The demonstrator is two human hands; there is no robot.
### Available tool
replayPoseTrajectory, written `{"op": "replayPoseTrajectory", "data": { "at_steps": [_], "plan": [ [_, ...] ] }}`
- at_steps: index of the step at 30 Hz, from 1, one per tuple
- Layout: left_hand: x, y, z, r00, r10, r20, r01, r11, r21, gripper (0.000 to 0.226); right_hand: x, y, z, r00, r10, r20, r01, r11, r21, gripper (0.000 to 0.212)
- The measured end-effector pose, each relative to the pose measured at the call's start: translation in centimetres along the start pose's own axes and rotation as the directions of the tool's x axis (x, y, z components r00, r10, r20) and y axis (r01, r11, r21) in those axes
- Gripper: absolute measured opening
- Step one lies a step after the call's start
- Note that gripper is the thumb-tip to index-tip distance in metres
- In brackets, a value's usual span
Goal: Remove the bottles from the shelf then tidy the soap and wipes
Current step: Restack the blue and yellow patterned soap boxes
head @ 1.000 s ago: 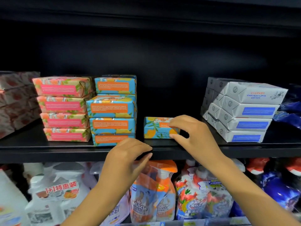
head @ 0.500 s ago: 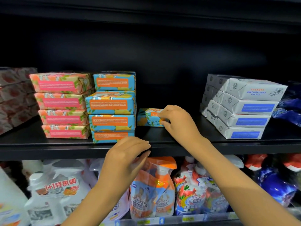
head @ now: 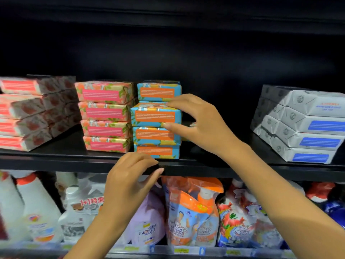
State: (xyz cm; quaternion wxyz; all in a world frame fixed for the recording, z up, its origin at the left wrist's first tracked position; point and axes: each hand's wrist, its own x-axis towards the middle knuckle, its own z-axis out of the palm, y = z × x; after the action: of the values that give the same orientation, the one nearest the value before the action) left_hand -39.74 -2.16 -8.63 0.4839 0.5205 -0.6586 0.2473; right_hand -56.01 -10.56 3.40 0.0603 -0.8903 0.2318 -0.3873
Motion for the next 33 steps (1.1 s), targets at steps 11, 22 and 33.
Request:
{"op": "replayPoseTrajectory", "data": {
  "at_steps": [11, 22, 33],
  "plan": [
    [-0.2, -0.5, -0.1, 1.0, 0.009, 0.006, -0.009, 0.999, -0.045, 0.021, 2.3, -2.5, 0.2, 0.979, 0.177, 0.105, -0.145, 0.954, -0.262, 0.059],
    [0.6, 0.0, -1.4, 0.998, 0.013, -0.054, -0.016, 0.998, -0.057, 0.022, 1.6, -2.4, -0.8, 0.97, 0.219, 0.101, -0.204, 0.969, -0.137, 0.057],
    [11.2, 0.2, -2.9, 0.875, 0.039, 0.482, -0.096, 0.991, 0.095, 0.084, -6.3, 3.7, -3.3, 0.893, 0.304, -0.332, -0.271, 0.952, 0.144, 0.06]
  ]
}}
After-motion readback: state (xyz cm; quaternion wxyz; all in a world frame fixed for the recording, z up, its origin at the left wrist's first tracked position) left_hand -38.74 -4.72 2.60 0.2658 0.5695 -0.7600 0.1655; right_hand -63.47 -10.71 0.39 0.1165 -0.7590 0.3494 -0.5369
